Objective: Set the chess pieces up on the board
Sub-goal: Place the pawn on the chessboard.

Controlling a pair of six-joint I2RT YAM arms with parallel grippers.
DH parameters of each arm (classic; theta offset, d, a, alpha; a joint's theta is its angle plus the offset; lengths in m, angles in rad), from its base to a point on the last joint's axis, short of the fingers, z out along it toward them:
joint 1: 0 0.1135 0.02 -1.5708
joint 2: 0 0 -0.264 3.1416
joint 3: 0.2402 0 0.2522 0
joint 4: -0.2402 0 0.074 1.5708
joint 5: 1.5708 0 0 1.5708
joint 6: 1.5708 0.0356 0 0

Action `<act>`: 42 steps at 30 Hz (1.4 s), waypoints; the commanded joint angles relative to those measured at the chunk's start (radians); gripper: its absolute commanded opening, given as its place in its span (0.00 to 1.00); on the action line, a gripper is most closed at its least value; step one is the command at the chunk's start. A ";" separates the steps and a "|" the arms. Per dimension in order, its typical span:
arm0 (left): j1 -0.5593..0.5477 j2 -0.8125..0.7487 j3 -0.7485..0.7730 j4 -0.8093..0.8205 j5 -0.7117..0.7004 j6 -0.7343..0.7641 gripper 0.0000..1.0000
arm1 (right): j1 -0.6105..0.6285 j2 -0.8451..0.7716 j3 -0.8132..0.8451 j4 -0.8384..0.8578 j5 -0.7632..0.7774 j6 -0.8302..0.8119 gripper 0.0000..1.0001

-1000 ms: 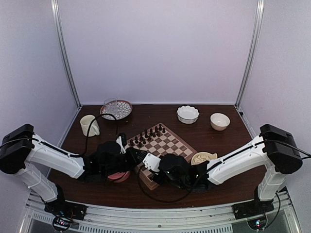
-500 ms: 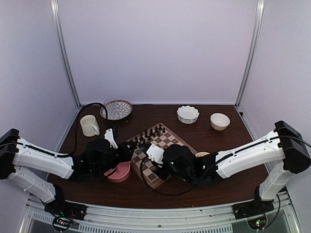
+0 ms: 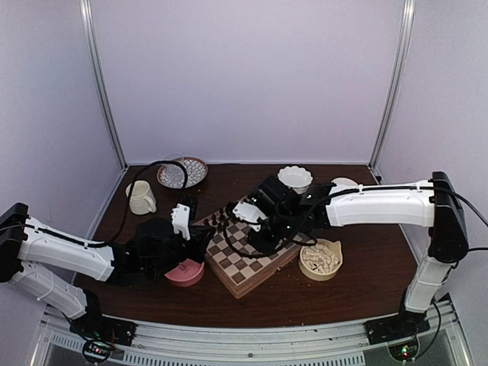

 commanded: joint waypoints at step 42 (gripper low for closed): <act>0.003 -0.055 0.004 -0.050 -0.174 -0.013 0.00 | -0.021 0.160 0.137 -0.351 -0.014 -0.007 0.27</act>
